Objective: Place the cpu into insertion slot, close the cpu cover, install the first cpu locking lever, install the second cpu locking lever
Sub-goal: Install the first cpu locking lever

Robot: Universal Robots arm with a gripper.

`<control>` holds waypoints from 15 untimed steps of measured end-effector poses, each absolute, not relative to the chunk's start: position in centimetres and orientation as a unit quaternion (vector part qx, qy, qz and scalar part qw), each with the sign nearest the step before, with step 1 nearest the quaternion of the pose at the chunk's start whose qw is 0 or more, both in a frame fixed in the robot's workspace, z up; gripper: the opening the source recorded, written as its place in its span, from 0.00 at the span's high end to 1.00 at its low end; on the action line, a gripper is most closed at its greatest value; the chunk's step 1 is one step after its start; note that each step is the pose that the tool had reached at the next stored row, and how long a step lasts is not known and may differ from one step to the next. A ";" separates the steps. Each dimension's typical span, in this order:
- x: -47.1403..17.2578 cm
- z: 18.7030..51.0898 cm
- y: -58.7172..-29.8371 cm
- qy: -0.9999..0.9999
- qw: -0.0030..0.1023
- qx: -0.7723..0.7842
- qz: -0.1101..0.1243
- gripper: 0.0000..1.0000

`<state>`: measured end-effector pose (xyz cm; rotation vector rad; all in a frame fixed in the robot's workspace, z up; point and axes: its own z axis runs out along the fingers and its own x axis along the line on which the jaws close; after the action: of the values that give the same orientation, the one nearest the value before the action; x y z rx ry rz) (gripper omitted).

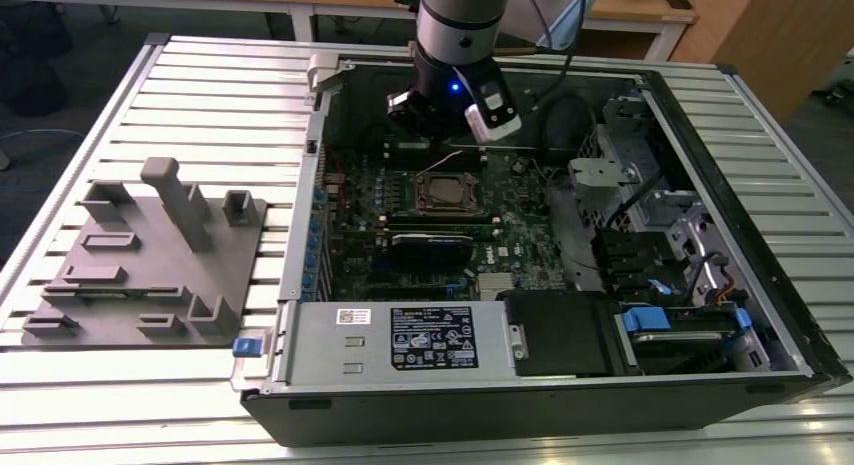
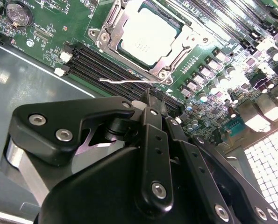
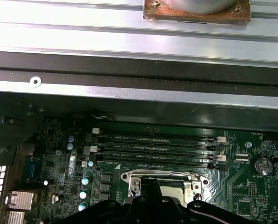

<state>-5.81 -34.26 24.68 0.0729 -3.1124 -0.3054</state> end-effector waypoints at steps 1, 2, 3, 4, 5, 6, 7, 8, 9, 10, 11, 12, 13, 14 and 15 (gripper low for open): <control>-5.8 24.7 -34.3 -0.995 0.007 0.023 -0.098 0.90; -5.8 24.7 -34.3 -0.995 0.007 0.023 -0.098 0.90; -5.8 24.6 -34.3 -0.995 0.007 0.023 -0.098 0.90; -5.8 24.6 -34.3 -0.995 0.007 0.023 -0.098 0.90; -5.8 24.5 -34.3 -0.995 0.007 0.023 -0.097 0.90; -5.8 24.3 -34.3 -0.995 0.007 0.023 -0.097 0.90; -5.8 24.2 -34.3 -0.995 0.007 0.023 -0.096 0.90; -5.8 24.2 -34.3 -0.995 0.007 0.023 -0.095 0.90; -5.8 24.1 -34.3 -0.995 0.007 0.023 -0.094 0.90; -5.8 24.1 -34.3 -0.995 0.007 0.022 -0.092 0.90; -5.8 24.1 -34.2 -0.996 0.007 0.021 -0.089 0.90; -5.8 24.0 -34.2 -0.996 0.006 0.019 -0.086 0.90; -5.8 24.0 -34.2 -0.996 0.006 0.018 -0.082 0.90; -5.8 24.0 -34.1 -0.997 0.006 0.017 -0.079 0.90; -5.8 24.0 -34.0 -0.997 0.006 0.017 -0.079 0.90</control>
<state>-5.81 -33.97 23.96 0.0546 -3.1186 -0.2470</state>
